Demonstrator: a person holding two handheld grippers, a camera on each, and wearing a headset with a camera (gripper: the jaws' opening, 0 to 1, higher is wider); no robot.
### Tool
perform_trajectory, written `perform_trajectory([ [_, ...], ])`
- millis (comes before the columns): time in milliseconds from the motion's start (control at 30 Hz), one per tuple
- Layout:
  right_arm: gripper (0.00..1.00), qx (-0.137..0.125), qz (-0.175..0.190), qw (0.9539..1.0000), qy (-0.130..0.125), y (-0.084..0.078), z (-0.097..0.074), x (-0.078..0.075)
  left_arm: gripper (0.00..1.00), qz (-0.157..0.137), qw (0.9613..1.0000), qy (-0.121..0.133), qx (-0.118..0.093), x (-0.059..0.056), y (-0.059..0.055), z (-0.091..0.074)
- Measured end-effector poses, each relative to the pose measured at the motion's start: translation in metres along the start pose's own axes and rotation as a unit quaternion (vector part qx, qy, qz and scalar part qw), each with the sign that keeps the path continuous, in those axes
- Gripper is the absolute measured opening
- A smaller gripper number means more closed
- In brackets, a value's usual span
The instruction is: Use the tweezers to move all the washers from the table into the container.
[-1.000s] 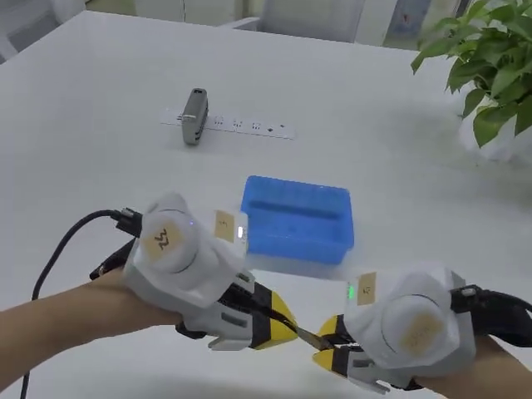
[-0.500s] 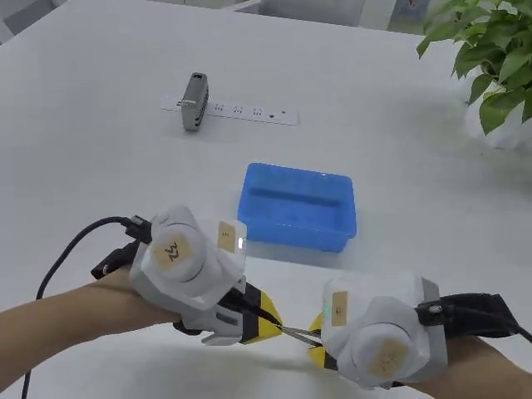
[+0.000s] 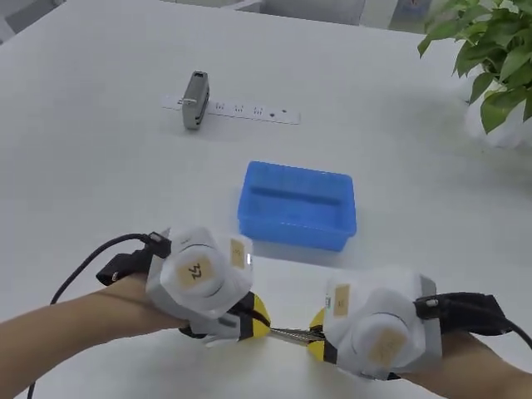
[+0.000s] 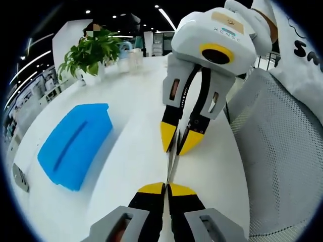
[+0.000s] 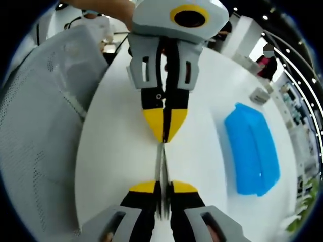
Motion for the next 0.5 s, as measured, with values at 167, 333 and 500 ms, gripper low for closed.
perform_trajectory([
  [167, 0.06, 0.003, -0.005, 1.0000, -0.006, -0.001, 0.001, -0.009, 0.00, 0.004, 0.9999, 0.011, 0.008, 0.009, -0.002, 0.005],
  [333, 0.06, 0.002, -0.007, 0.9999, -0.013, 0.000, 0.004, -0.022, 0.00, 0.000, 0.9999, 0.012, 0.010, 0.017, -0.002, 0.007],
  [500, 0.07, -0.003, 0.010, 0.9998, -0.016, 0.000, 0.003, -0.024, 0.06, -0.014, 0.9995, 0.025, 0.010, 0.027, -0.002, 0.006],
])
Point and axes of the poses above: the centre of the closed fingertips' face, and the gripper's own axes: z roughly forward along the fingers, x roughly to its left, y roughly out of its top, the point moved 2 cm from there along -z, roughly backward along the fingers, and after that the axes turned 1 degree about -y, right-handed, at the moved point
